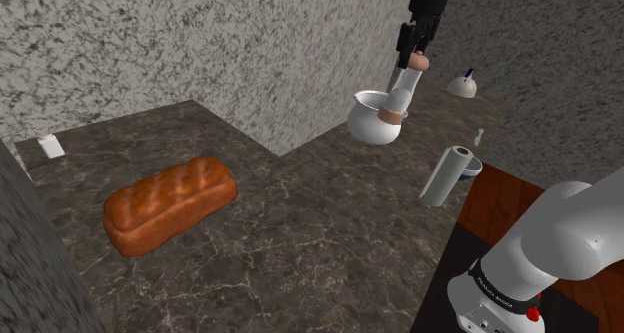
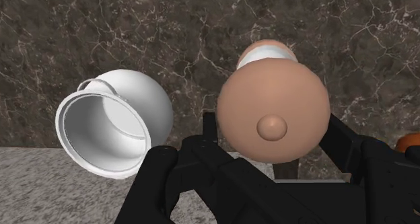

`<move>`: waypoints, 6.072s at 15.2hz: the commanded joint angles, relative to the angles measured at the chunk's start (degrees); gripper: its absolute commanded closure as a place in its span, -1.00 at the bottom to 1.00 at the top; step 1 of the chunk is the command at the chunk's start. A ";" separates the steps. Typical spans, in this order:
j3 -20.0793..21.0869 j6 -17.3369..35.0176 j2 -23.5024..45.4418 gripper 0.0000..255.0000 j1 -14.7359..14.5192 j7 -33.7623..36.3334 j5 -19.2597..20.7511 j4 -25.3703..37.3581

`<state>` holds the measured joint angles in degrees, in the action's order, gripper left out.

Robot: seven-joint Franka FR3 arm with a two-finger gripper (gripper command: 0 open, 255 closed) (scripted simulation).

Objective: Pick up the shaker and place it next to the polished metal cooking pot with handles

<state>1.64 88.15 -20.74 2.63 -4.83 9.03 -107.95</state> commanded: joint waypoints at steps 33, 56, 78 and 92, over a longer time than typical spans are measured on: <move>-22.34 10.03 25.93 1.00 14.30 -35.61 -3.61 21.04; -22.27 27.81 25.34 1.00 14.17 -33.49 -2.80 2.60; -22.27 39.93 29.22 1.00 14.57 -33.02 -3.67 -5.84; -22.06 33.32 25.63 -1.00 13.79 -32.20 -2.49 -2.74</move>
<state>-20.43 121.87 5.02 16.44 -37.03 6.50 -110.91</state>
